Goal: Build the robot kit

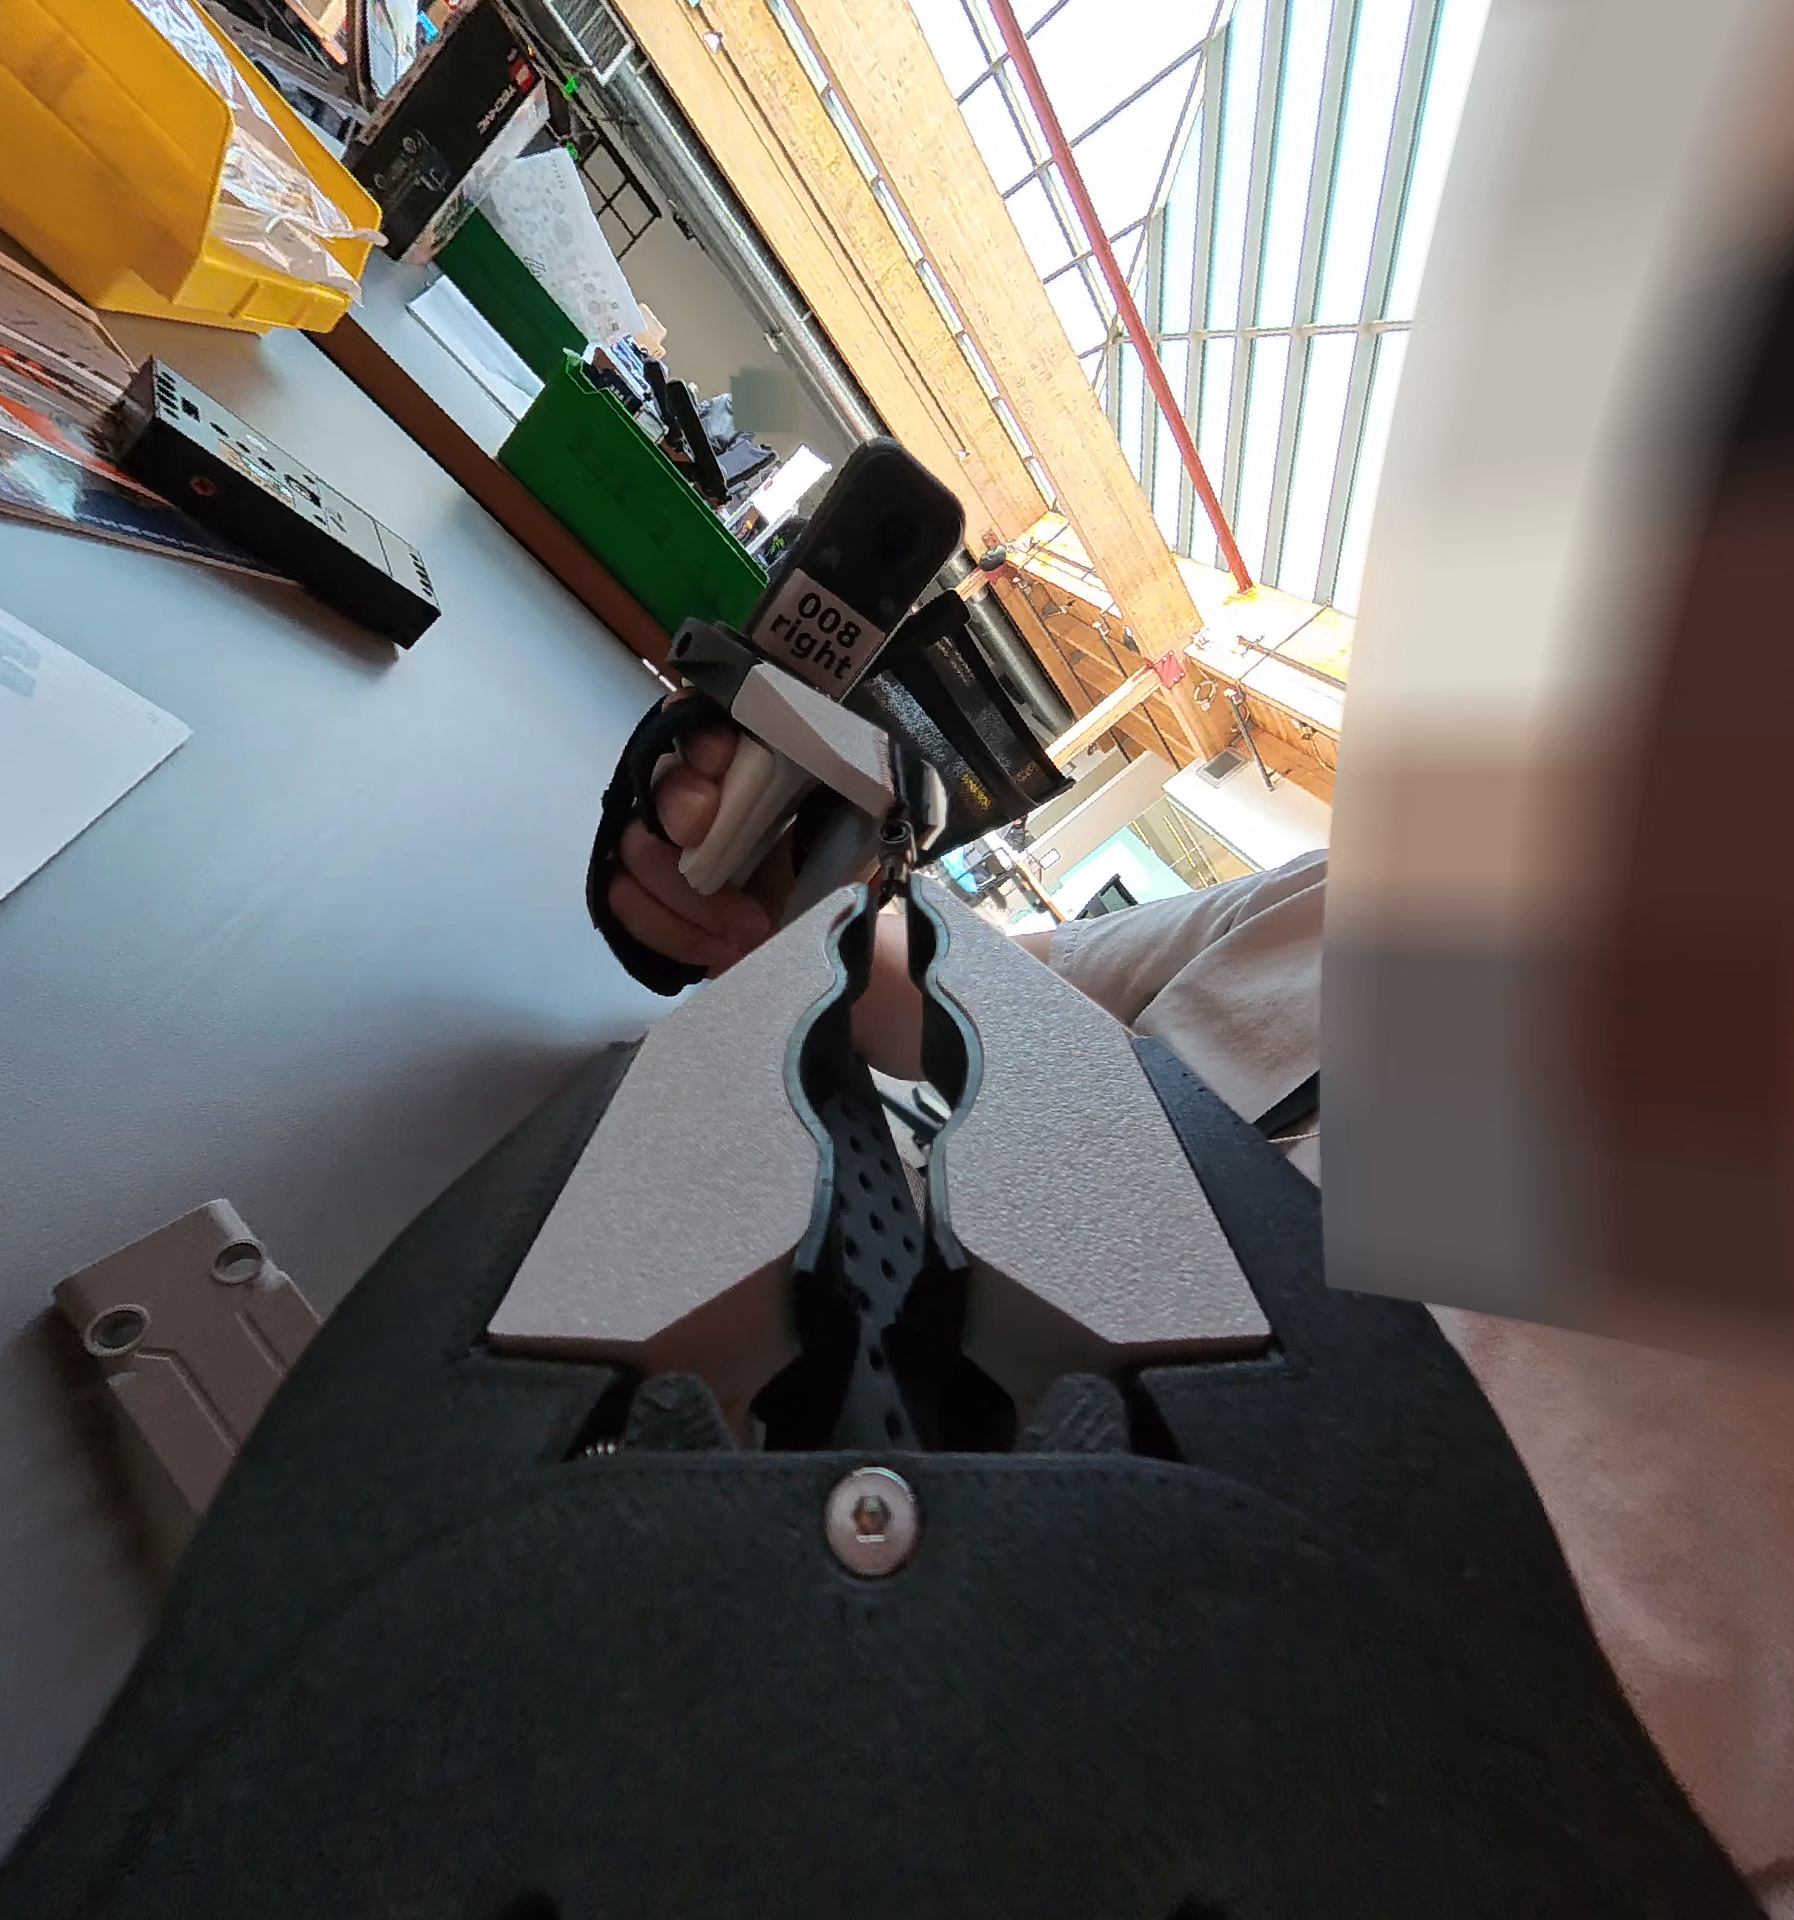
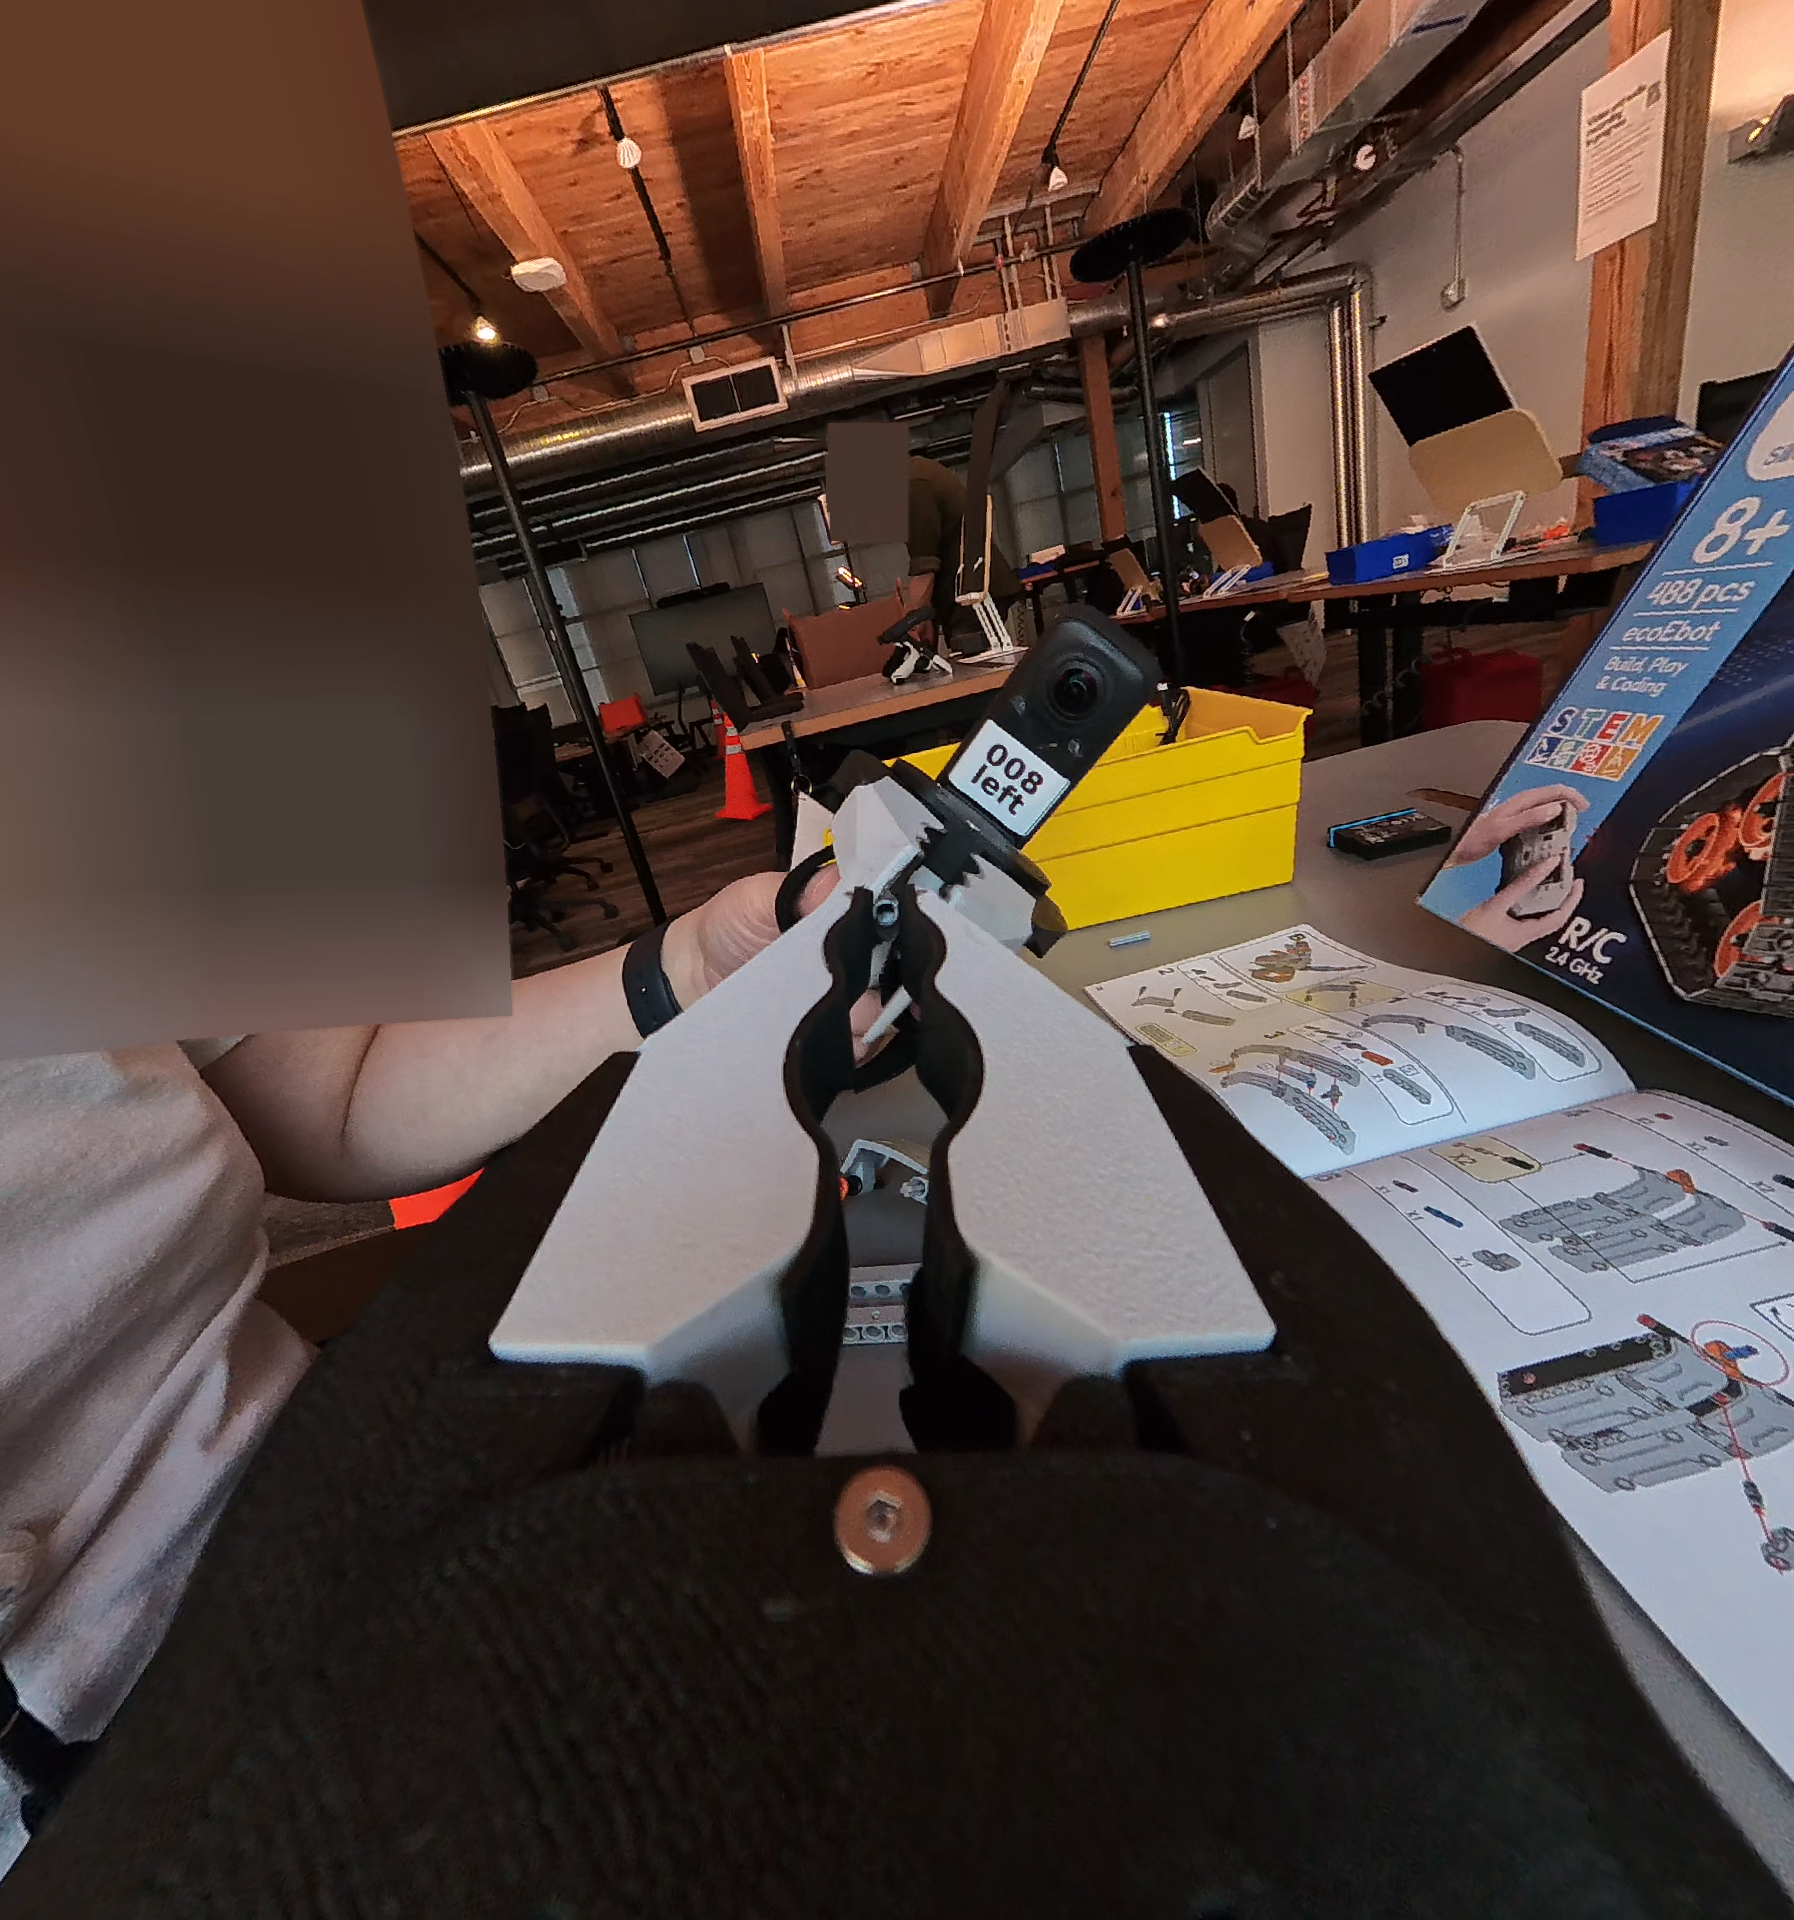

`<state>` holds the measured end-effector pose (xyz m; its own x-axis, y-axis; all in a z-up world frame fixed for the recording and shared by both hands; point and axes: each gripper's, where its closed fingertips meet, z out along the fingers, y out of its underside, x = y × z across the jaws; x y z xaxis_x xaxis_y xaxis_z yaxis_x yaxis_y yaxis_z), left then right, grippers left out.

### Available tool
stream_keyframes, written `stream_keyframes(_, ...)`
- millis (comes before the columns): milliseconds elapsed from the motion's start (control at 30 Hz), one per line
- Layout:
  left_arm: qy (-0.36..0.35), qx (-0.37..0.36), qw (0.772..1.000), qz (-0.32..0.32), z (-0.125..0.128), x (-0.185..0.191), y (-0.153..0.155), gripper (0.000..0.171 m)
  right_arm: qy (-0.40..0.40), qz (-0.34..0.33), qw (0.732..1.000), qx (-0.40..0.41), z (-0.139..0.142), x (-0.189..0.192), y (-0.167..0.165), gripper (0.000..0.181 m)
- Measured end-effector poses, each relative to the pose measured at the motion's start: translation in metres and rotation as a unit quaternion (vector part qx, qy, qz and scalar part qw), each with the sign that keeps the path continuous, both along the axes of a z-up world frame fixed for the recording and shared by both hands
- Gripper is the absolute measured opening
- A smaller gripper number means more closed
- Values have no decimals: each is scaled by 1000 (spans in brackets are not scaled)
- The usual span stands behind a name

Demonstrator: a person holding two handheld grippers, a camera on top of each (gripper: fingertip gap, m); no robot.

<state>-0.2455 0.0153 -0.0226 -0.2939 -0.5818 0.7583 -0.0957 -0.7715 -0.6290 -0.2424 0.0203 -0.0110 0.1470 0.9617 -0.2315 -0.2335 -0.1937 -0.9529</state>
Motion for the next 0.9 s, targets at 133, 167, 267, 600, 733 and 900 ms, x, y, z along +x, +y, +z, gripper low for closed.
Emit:
stream_keyframes(133, 2, 2, 1000, 3, -1, 0, 1, 6, 1, 1, 1000, -4, 0, 0, 1, 3)
stream_keyframes(167, 2, 0, 1000, 3, -1, 0, 1, 8, 2, 2, 1000, -3, 0, 0, 0, 3)
stream_keyframes(267, 1, -3, 1000, 3, -1, 0, 1, 7, 1, 1, 1000, -3, 0, 0, 1, 3)
stream_keyframes(600, -11, -4, 1000, 1, 3, -1, 1, 6, 5, 2, 1000, -4, 1, 1, 1, 3)
stream_keyframes(733, -2, 6, 1000, 2, 1, 1, 0, 4, 0, 2, 1000, -3, 0, 0, 0, 3)
stream_keyframes(900, 2, 9, 1000, 4, 0, 1, 0, 3, -2, 3, 1000, -6, -1, -1, 0, 3)
